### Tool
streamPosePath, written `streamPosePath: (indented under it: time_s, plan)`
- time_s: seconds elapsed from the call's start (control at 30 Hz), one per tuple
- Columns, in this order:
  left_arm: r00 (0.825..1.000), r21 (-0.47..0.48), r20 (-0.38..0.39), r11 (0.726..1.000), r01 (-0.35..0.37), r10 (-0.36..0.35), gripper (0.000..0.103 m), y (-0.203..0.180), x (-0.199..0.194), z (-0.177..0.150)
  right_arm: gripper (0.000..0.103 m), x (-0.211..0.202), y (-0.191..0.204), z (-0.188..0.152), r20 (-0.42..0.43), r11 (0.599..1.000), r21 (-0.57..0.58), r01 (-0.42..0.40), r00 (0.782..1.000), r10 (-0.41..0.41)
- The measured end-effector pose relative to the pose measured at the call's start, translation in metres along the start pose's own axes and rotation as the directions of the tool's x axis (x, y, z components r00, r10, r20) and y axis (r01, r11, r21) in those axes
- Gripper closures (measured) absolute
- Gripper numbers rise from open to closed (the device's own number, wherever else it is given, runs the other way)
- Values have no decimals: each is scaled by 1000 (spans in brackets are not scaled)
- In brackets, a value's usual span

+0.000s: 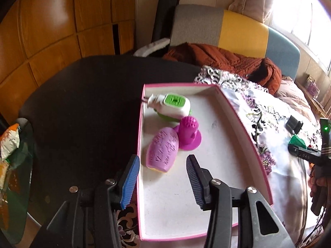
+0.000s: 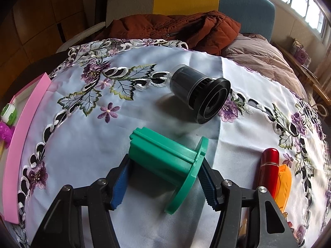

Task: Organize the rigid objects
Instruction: 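Lift the green spool off the tablecloth toward the tray with the right tool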

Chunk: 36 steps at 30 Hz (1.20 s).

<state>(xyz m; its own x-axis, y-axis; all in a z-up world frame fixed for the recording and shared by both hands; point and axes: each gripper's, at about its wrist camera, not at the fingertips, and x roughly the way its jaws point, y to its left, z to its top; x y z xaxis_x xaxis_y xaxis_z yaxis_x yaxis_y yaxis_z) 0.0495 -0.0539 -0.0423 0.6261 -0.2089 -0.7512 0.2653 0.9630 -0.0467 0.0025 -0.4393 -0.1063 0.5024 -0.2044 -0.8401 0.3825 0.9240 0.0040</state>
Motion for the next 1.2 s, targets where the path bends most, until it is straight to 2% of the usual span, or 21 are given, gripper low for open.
streamPosePath:
  time_s: [0.43,1.2]
  plan:
    - [999,9,25,1000,26,-26,56,7,-18,-4,41,-8,14,-5,-2,998,-19,60,998,-60]
    - [999,-64,13,997,46,-45,56,39,-18,-23,41,-40,74,-33,-9,997,18,-69,998,70]
